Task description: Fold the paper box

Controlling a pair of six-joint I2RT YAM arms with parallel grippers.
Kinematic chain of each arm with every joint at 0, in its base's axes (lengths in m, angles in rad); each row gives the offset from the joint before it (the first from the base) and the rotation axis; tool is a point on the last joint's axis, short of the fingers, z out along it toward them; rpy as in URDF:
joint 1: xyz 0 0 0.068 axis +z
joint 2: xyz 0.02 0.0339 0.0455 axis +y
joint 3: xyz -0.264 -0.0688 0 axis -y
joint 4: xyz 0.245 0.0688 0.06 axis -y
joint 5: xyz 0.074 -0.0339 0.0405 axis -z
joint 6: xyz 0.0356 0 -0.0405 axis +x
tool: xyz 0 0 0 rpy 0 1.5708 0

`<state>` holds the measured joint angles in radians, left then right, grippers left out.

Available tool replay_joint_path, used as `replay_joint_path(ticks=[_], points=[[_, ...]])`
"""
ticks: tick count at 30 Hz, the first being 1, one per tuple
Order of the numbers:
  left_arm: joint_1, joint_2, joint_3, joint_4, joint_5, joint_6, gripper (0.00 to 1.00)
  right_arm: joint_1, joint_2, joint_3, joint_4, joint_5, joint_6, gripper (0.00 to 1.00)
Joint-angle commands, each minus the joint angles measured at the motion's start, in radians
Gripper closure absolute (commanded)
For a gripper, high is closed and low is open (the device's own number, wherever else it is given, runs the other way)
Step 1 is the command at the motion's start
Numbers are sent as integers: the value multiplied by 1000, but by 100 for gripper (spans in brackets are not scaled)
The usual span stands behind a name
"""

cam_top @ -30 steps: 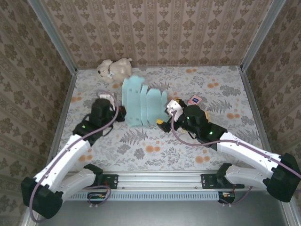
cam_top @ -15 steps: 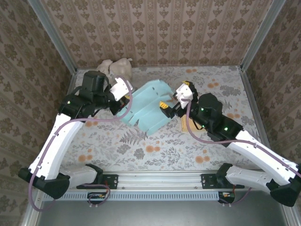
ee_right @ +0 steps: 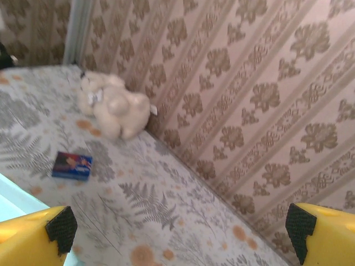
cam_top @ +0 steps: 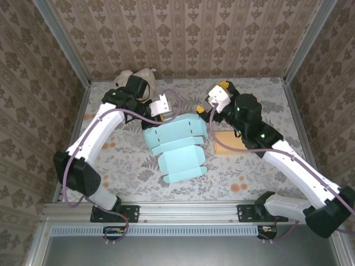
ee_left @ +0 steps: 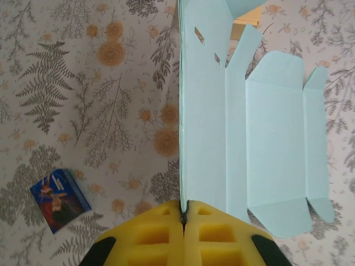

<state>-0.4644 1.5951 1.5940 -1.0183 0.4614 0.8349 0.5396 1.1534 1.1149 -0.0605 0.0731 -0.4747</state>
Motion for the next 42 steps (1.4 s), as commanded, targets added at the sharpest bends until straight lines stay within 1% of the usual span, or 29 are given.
replay_joint_path(ticks=[1, 3, 5, 7, 8, 10, 12, 13, 14, 15, 16, 18, 19, 20, 22, 23, 25, 26, 28, 30, 31, 32, 35, 37, 39, 42], points=[[2, 108, 77, 40, 47, 75, 99, -59, 40, 18, 79, -149, -73, 0], [-3, 177, 110, 33, 43, 87, 99, -95, 88, 31, 55, -201, -115, 0], [-8, 229, 124, 46, 28, 90, 97, -127, 128, 54, 5, -239, -161, 0], [-8, 267, 136, 73, 27, 56, 93, -168, 165, 67, -42, -274, -203, 0], [1, 274, 140, 101, 56, 24, 90, -191, 182, 75, -71, -291, -222, 0], [52, 264, 125, 167, 135, -44, 77, -228, 212, 93, -131, -315, -264, 0], [85, 226, 74, 290, 171, -157, 69, -249, 252, 107, -182, -317, -321, 0], [103, 197, 30, 363, 211, -223, 55, -252, 280, 118, -211, -318, -356, 0], [119, 162, -27, 475, 237, -308, 19, -252, 305, 133, -244, -313, -392, 0], [129, 132, -82, 560, 242, -380, 2, -253, 326, 149, -272, -314, -410, 0], [136, 103, -140, 667, 227, -472, 0, -253, 352, 172, -303, -324, -425, 0], [136, 44, -251, 852, 78, -694, 1, -251, 396, 202, -337, -361, -447, 0], [139, 17, -306, 940, -4, -826, 4, -247, 419, 214, -344, -383, -462, 0], [139, -11, -356, 977, -100, -949, 8, -239, 439, 224, -348, -393, -481, 0], [138, -56, -443, 953, -266, -1186, 9, -219, 487, 244, -355, -381, -512, 0], [138, -77, -490, 934, -298, -1280, 9, -210, 513, 259, -366, -370, -524, 0], [123, -102, -605, 982, -308, -1366, 9, -198, 561, 285, -386, -355, -545, 0], [99, -110, -665, 1025, -336, -1390, 8, -193, 582, 293, -387, -351, -552, 0], [61, -109, -732, 1056, -385, -1415, 7, -187, 614, 305, -377, -348, -562, 0], [19, -97, -761, 1072, -423, -1414, 7, -181, 644, 322, -374, -345, -566, 0], [15, -86, -765, 1069, -442, -1411, 7, -179, 659, 336, -377, -343, -569, 0], [-25, -73, -767, 1057, -468, -1409, 6, -176, 675, 348, -380, -345, -573, 0], [-45, -36, -785, 1047, -542, -1415, 6, -170, 721, 385, -386, -352, -583, 0], [-45, -18, -813, 1070, -549, -1423, 7, -162, 753, 415, -405, -360, -599, 0], [-46, -15, -842, 1107, -539, -1427, 11, -154, 792, 459, -439, -369, -617, 0], [-52, -30, -884, 1163, -515, -1423, 22, -141, 841, 515, -471, -370, -634, 0]])
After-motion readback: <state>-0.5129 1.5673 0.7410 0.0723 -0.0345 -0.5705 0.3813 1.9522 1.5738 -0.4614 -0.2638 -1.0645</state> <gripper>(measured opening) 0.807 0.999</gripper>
